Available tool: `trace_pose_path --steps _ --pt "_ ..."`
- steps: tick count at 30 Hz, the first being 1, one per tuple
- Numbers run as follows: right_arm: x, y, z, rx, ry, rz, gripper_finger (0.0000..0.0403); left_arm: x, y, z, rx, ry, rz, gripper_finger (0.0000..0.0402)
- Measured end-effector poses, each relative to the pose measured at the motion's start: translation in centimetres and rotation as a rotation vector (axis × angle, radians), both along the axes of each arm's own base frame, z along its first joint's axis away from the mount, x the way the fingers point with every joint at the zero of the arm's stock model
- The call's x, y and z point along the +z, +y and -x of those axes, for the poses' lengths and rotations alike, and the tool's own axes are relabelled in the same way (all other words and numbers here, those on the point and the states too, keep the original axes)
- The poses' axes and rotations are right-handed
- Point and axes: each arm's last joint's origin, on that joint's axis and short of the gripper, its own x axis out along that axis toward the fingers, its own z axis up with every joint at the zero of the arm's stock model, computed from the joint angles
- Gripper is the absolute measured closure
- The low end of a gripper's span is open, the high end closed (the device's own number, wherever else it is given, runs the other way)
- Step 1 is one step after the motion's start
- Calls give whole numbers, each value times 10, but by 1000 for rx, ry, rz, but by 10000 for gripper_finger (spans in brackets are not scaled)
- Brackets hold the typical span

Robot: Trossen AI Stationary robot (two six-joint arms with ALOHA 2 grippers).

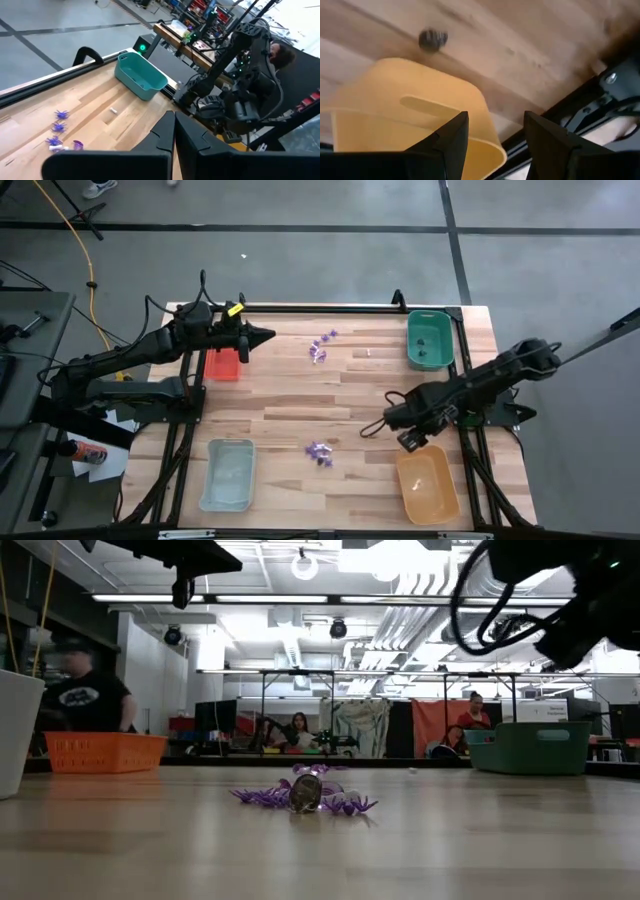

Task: Sort Halloween decoration
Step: Put the black skull toy into the green bin

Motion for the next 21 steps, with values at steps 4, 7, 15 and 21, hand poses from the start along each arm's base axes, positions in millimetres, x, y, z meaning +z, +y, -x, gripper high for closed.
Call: trace_pose_path --steps 4,7,15,21 --pt "2 12 6 28 13 -23 217 0 0 0 -1 0 -1 401" --pt "2 20 8 55 5 -42 217 0 0 0 -1 0 -1 401" --pt "0 17 -4 -6 -96 -14 217 0 0 0 -1 0 -2 401" --pt "-5 13 -17 -153 -193 4 217 0 0 0 -1 0 -2 401"
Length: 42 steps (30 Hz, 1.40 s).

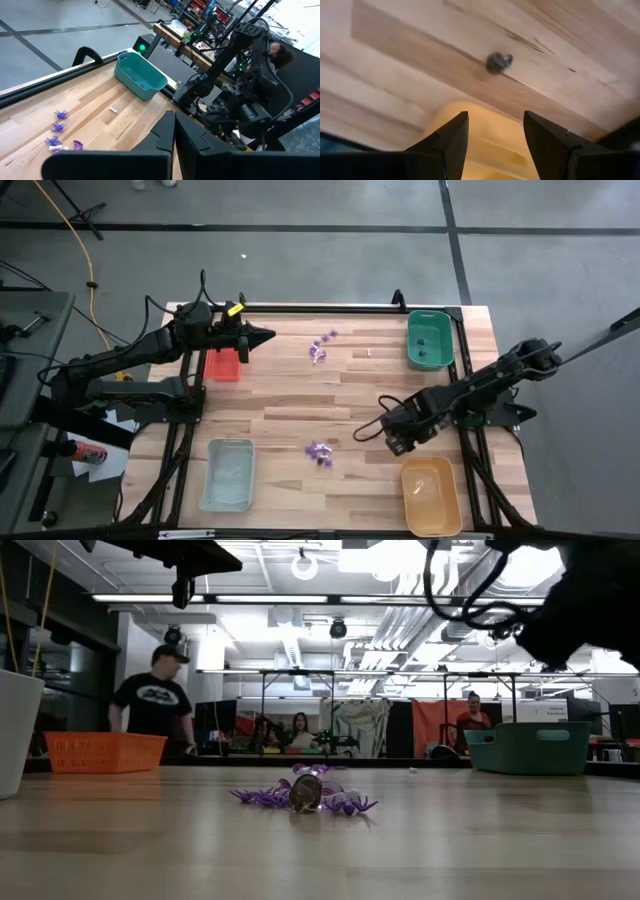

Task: Sort Halloween decoration
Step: Put the black skull toy into the green bin

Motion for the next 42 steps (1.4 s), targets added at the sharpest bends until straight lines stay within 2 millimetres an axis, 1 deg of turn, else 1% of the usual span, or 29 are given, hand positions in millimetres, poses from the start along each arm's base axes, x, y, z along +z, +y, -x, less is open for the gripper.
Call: trace_pose_path --steps 7,11,14,17,20,27,35,42 --pt "-27 -5 6 -245 44 5 217 0 0 0 0 0 0 401" --pt "-39 -5 5 -340 -3 -15 217 0 0 0 0 0 0 401" --pt "-46 -7 7 -367 -8 -8 217 0 0 0 0 0 -1 401" --pt "-52 -9 13 -395 29 21 217 0 0 0 -4 4 -20 401" --pt "-55 -10 16 -411 38 28 217 0 0 0 -5 6 -25 401" --pt "-55 -10 14 -419 28 28 217 0 0 0 -5 6 -25 401" --pt "-66 -7 10 -422 80 20 219 0 0 0 -4 5 -25 401" --pt "-68 -8 10 -425 85 36 219 0 0 0 -4 5 -25 401"
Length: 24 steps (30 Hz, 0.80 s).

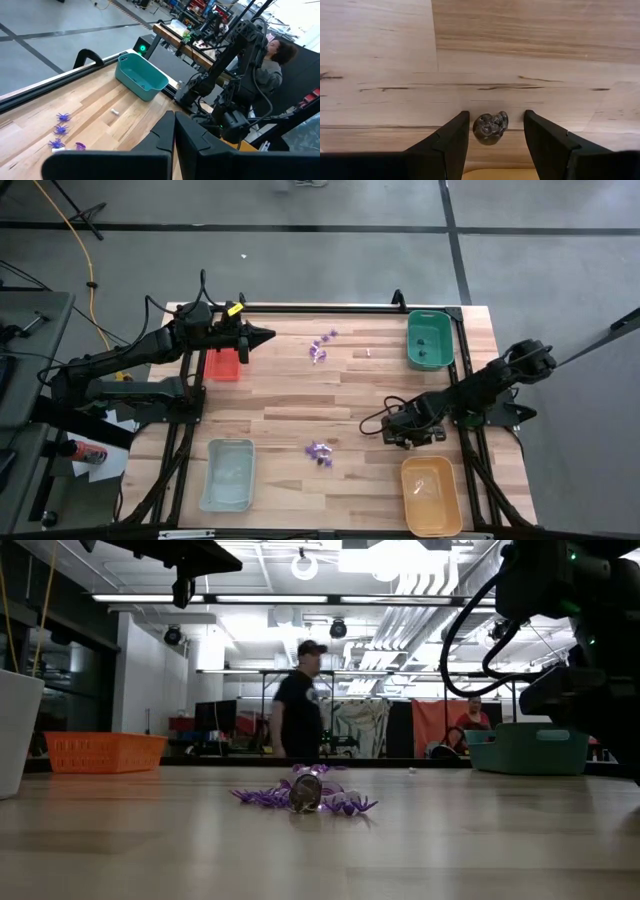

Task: Sort Halloween decoration
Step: Put the black skull toy into the green bin

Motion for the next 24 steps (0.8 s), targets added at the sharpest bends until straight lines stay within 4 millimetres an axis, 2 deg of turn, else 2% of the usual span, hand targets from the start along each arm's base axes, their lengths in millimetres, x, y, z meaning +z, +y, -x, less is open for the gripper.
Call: trace_pose_path --steps 6,18,24 --pt "-1 0 1 2 11 11 232 0 0 0 0 0 0 401" --pt "-1 -1 2 2 9 26 316 0 0 0 0 0 0 401" --pt "-1 -1 1 9 4 29 320 0 0 0 0 0 0 401"
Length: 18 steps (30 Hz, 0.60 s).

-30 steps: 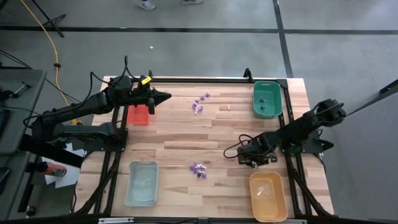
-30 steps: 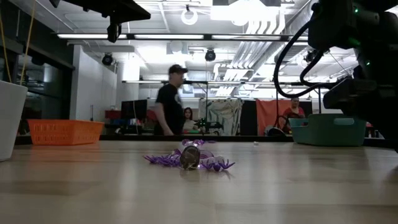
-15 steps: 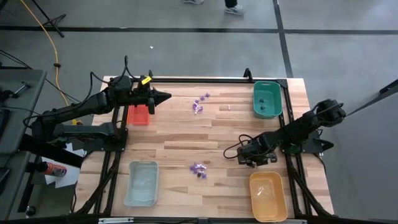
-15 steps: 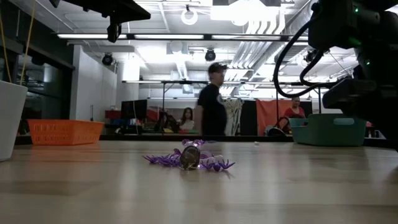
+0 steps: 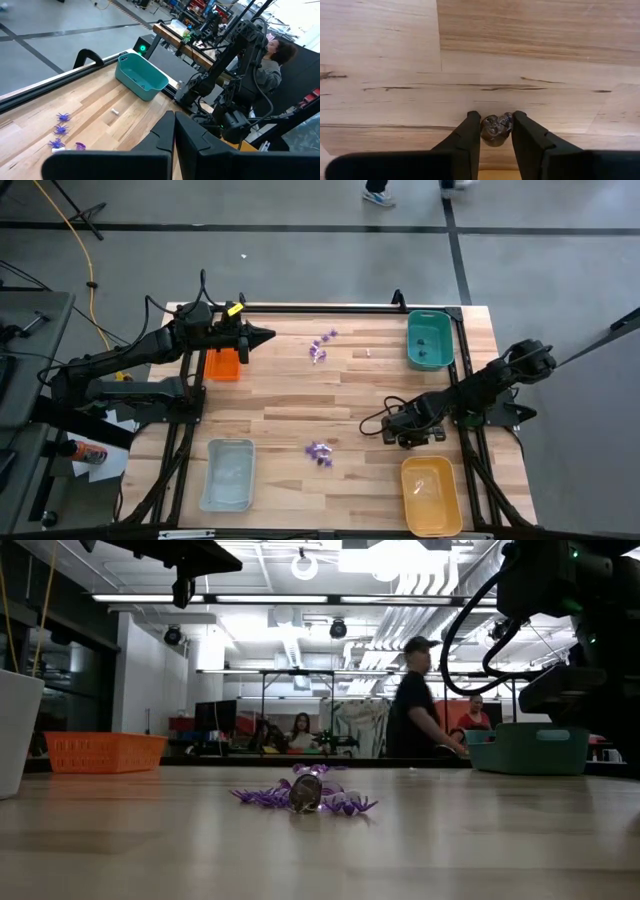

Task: Sort Halloween decoration
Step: Put the black skull toy into the green bin

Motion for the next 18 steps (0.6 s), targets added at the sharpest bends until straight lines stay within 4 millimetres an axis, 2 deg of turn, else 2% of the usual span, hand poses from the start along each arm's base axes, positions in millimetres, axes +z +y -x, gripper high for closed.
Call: trace_pose_path --steps 18 --pt "0 0 -1 46 -19 4 320 0 0 0 0 0 0 401"
